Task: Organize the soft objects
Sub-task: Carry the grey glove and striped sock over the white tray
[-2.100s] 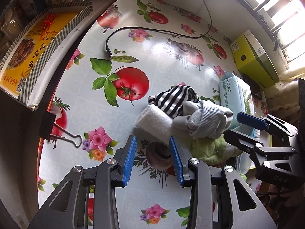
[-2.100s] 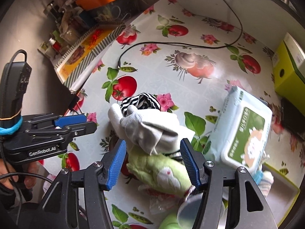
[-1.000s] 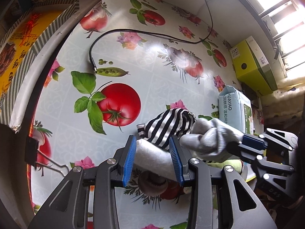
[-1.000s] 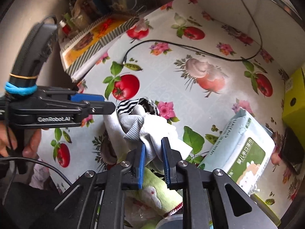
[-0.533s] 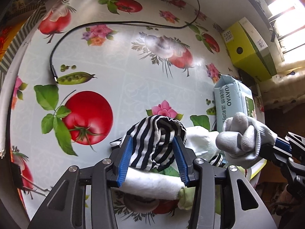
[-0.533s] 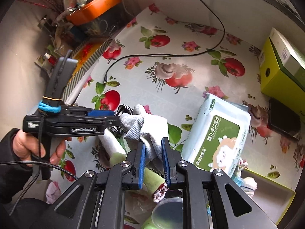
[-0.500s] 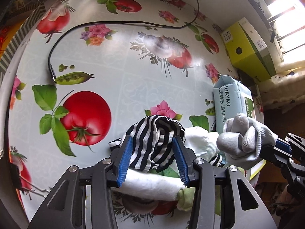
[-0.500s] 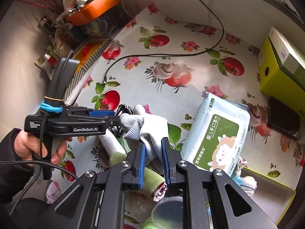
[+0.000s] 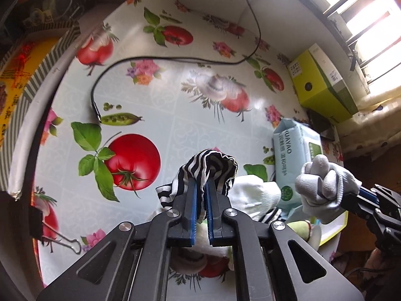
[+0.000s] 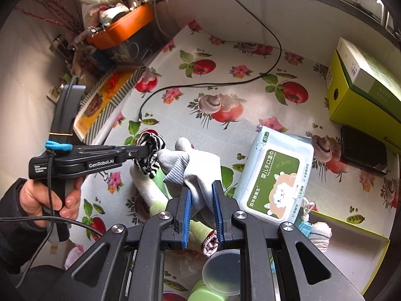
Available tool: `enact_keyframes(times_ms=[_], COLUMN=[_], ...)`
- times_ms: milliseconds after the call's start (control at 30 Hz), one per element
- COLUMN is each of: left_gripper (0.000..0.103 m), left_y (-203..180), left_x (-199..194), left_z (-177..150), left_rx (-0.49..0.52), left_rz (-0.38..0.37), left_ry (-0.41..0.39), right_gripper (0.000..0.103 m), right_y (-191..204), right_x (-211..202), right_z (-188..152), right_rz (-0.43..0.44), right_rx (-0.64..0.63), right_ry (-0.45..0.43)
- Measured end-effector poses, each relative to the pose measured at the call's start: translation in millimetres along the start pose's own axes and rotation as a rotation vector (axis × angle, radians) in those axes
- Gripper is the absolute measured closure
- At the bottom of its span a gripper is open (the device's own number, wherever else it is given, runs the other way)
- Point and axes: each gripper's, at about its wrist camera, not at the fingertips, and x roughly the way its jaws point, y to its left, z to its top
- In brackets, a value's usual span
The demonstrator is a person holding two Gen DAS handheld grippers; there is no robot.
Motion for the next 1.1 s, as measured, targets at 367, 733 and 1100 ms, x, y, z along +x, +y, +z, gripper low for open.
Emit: enact_keyframes(times_ms=[367,733,1100], left_gripper=[0.097,0.097,0.097], left_y=[-46,-101,-147], left_x=[-49,-66,-72], left_z=[-19,-41,-55], left_rx=[0.071,0.185,0.276], left_rz=[0.043,0.051,0.048], left_ry=[-0.067,-0.077,-0.084], right_gripper=[0.087,0.087,0.087], right_y=[-5,-21,-45], right_x=[-36,-75,-100], right_z=[-19,-53,-83], right_rz=[-0.004,-0.026,-0.049], right_rx=[0.053,0.124,0.196], right_ry=[-0.065,-0.121,-0.162])
